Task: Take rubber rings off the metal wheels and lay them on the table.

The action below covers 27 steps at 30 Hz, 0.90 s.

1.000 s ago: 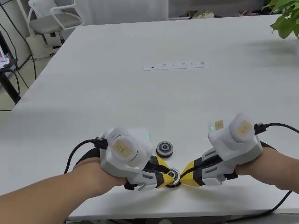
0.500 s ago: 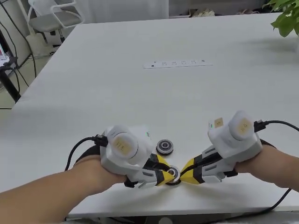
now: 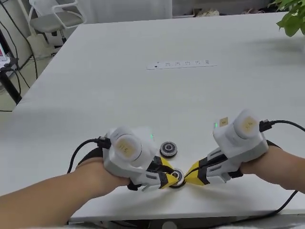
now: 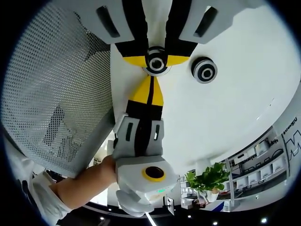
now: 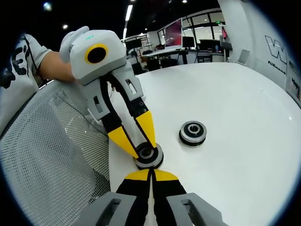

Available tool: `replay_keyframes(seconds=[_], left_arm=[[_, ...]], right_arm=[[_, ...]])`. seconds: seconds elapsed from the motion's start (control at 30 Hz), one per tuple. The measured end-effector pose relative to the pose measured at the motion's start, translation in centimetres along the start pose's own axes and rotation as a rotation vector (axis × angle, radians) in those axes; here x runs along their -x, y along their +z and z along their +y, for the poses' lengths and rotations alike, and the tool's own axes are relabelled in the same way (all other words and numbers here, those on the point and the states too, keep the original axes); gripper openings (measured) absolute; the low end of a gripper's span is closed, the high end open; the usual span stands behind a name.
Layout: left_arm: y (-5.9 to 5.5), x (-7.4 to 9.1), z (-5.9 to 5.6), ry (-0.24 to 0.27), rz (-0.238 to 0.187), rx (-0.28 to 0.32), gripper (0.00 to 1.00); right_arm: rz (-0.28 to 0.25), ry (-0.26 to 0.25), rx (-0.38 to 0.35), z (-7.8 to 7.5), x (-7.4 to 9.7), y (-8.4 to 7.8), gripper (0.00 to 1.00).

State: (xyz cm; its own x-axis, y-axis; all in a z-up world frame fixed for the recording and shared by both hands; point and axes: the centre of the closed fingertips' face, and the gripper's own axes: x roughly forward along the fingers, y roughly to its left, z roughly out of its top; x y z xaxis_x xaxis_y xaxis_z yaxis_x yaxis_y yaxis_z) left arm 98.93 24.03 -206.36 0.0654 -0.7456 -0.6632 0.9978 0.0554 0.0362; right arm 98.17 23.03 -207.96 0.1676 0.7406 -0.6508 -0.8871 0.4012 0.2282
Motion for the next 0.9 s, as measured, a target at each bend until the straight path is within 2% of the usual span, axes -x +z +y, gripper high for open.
replay_keyframes(seconds=[0.43, 0.63, 0.9], left_arm=[[0.01, -0.04, -0.01, 0.002, 0.0, 0.0, 0.08], [0.01, -0.06, -0.02, 0.002, -0.001, 0.002, 0.07], [0.05, -0.12, 0.01, 0.003, 0.0, 0.002, 0.07]], right_arm=[[-0.017, 0.007, -0.026, 0.0, 0.18, 0.1, 0.0], [-0.029, 0.004, -0.065, -0.2, 0.26, 0.15, 0.0], [-0.071, -0.008, -0.106, -0.87, 0.48, 0.81, 0.0]])
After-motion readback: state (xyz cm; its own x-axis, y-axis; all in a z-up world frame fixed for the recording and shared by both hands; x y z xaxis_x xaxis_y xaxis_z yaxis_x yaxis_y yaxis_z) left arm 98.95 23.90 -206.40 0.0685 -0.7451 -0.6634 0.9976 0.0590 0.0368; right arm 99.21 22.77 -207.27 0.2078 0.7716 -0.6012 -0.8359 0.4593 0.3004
